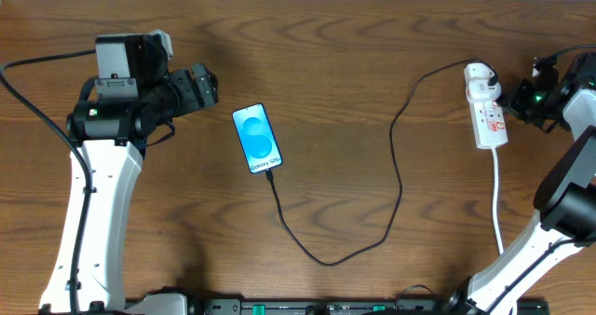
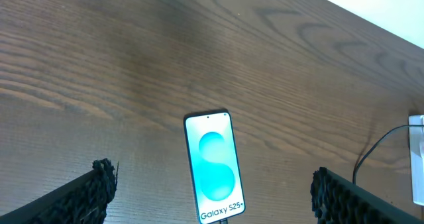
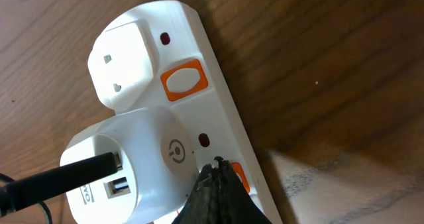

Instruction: Plug charger to phone and switch on socket

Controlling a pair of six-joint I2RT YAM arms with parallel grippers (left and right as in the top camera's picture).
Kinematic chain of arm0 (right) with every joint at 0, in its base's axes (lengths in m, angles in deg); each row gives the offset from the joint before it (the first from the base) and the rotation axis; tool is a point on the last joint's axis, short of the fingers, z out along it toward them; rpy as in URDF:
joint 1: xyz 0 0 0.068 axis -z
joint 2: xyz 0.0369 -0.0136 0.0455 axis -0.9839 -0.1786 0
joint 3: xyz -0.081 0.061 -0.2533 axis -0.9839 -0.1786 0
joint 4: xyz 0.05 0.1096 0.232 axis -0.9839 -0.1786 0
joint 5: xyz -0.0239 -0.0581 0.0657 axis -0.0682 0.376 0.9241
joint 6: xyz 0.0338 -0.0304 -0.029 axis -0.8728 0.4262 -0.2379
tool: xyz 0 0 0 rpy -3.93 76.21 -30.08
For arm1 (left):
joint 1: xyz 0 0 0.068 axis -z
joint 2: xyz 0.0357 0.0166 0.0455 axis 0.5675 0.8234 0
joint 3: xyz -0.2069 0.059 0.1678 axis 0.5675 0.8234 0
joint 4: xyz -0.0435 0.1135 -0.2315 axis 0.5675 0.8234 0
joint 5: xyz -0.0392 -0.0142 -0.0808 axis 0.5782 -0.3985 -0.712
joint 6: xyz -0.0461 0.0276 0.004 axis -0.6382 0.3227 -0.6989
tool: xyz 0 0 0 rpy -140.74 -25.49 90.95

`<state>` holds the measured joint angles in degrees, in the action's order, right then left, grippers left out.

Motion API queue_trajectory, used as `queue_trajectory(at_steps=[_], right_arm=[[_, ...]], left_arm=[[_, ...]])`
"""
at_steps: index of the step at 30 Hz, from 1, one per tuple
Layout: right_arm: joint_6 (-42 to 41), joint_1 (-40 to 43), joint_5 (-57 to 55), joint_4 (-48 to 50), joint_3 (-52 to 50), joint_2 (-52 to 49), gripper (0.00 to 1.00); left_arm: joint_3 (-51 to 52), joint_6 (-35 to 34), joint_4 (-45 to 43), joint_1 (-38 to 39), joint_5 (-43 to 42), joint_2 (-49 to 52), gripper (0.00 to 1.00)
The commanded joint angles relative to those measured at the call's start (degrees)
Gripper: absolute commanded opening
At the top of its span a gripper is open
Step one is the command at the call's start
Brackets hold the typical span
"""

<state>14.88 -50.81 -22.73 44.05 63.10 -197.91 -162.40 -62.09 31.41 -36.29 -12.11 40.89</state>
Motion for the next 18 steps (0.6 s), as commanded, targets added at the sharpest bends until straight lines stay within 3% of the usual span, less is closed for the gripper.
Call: queue_trajectory(at_steps=[1,18], right_arm=[[1.2,-0.5,1.4,0.3,-0.6,1.8,0.01],[0.9,-1.8,3.8,5.0,-7.6,1.7,0.01]], left_arm=[[-0.5,1.0,0.0,0.0,0.6,0.0,0.95],[-0.5,1.0,0.0,0.0,0.6,0.0,0.95]])
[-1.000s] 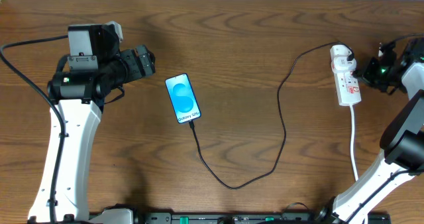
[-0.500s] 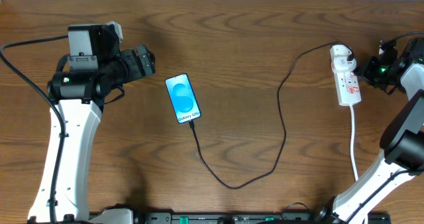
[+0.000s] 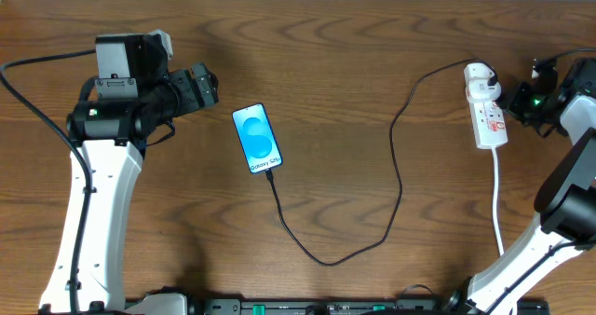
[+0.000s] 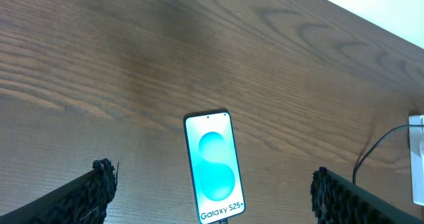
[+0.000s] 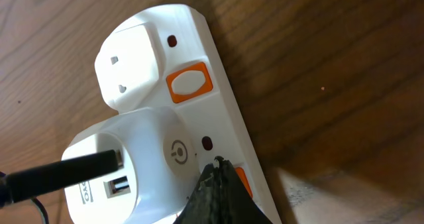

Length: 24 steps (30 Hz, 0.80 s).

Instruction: Plug charger to phone and switch on socket

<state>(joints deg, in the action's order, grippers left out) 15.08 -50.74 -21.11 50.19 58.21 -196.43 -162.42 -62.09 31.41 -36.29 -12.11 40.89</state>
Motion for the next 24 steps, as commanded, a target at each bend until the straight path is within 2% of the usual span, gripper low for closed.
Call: queue_trajectory(at_steps=[1,24], right_arm=[[0.7,-1.9,2.2,-1.2,-2.9,0.2,0.01],[0.5,-5.0,1.6,-2.1,-3.1,0.2,0.01]], left_arm=[[-0.5,1.0,0.0,0.0,0.6,0.0,0.95],[-0.5,1.0,0.0,0.0,0.6,0.0,0.95]])
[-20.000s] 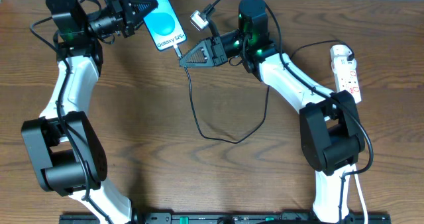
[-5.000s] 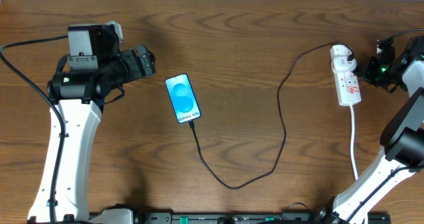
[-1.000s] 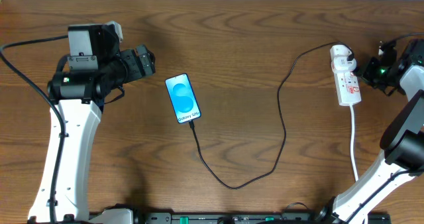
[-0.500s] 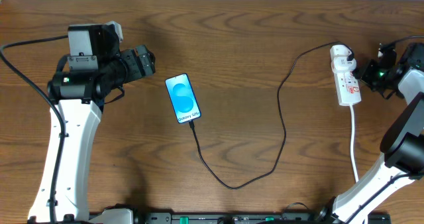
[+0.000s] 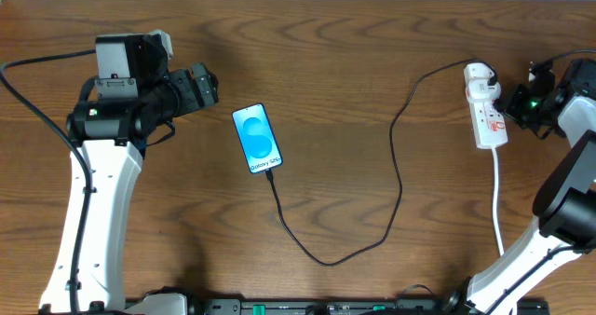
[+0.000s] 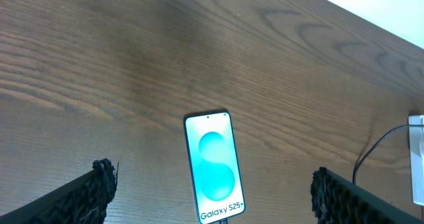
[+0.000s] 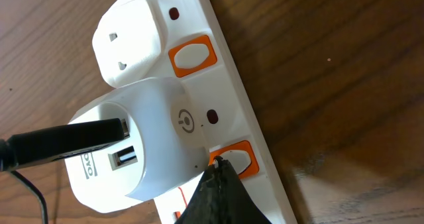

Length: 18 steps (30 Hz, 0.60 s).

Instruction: Plug charger to phone and switch on socket

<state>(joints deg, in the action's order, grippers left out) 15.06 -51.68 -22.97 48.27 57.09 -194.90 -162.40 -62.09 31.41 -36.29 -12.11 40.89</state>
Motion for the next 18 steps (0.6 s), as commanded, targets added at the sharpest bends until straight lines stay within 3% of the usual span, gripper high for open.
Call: queue_trajectory(at_steps=[1,18], right_arm=[[-0.2,-4.0,2.4,0.2,-2.0,-1.3,0.01],[-5.3,-3.0,4.8,6.4,-2.0,-1.3,0.01]], left_arm=[[-0.5,1.0,0.0,0.0,0.6,0.0,0.95],[-0.5,1.0,0.0,0.0,0.6,0.0,0.95]])
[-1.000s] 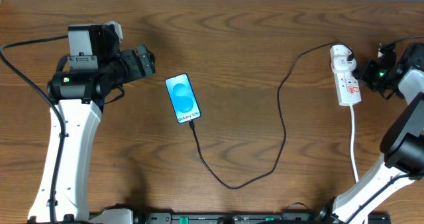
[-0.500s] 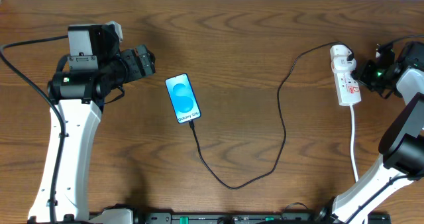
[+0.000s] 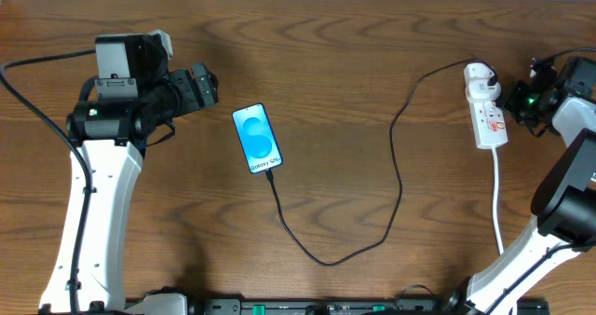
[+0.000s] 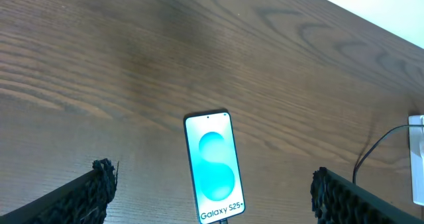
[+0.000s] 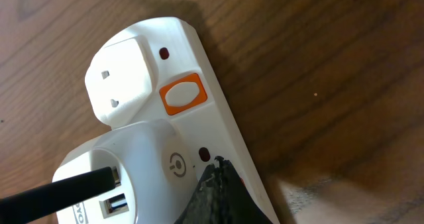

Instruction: Plug charger to phone and switch on socket

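The lit phone (image 3: 257, 138) lies flat left of centre, also seen in the left wrist view (image 4: 213, 164). A black cable (image 3: 399, 180) runs from its bottom end to the white charger (image 5: 132, 177) plugged into the white power strip (image 3: 488, 115). My right gripper (image 5: 218, 163) is shut, and its tip lies over the strip's second orange switch, hiding most of it. The indicator lamp (image 5: 205, 155) beside it is dark. My left gripper (image 4: 212, 171) hangs open above the table, short of the phone.
A white plug (image 5: 122, 81) sits in the strip's end socket, next to another orange switch (image 5: 181, 95) with a dark lamp. The strip's white lead (image 3: 497, 198) runs toward the front edge. The charger cable loops across the middle of the table.
The second orange switch showed just beyond my right gripper's tip; now the tip covers it. Its lamp is still dark. Phone, cable and left arm have not moved.
My shut right gripper's tip lay over the second switch at the first two moments. Then it sat back with the switch showing, and now it covers the switch again. The lamp has stayed dark. The phone stayed plugged in and my left gripper stayed open and still.
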Controlling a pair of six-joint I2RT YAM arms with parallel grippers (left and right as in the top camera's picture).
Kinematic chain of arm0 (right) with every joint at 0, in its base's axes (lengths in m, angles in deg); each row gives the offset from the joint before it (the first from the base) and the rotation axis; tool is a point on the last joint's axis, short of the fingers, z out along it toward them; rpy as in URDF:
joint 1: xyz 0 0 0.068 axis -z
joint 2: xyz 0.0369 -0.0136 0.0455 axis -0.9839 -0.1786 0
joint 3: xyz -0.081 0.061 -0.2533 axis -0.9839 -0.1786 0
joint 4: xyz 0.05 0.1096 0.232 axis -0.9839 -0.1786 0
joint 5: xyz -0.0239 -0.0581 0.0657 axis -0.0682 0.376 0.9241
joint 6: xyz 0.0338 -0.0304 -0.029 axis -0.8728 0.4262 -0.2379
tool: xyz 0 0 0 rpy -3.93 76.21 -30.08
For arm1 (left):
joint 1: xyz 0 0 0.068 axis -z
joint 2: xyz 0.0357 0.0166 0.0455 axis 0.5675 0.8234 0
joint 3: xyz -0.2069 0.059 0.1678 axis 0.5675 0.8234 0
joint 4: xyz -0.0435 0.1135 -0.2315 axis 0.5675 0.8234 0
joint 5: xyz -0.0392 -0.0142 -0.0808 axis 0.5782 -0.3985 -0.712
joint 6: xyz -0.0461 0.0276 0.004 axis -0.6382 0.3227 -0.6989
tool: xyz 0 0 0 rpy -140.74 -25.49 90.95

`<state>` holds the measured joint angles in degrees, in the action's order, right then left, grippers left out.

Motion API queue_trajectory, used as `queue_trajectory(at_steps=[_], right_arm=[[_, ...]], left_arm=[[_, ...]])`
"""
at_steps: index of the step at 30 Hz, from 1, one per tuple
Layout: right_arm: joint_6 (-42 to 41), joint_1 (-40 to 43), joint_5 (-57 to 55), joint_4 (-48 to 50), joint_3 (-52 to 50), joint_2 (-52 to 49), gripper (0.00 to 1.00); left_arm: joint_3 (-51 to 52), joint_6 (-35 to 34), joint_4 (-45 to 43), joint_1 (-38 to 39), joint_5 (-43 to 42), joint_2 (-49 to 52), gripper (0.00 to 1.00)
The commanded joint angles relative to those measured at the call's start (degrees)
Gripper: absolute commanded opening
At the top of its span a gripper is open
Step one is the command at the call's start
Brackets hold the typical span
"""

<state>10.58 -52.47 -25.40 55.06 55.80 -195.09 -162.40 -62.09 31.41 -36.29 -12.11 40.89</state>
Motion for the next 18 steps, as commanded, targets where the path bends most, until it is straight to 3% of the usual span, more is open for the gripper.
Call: queue_trajectory(at_steps=[1,18], right_arm=[[-0.8,-2.3,7.5,-0.7,-0.7,-1.1,0.01],[-0.2,-6.1,8.1,-4.4,-0.7,-1.1,0.01]], left_arm=[[-0.5,1.0,0.0,0.0,0.6,0.0,0.95],[-0.5,1.0,0.0,0.0,0.6,0.0,0.95]])
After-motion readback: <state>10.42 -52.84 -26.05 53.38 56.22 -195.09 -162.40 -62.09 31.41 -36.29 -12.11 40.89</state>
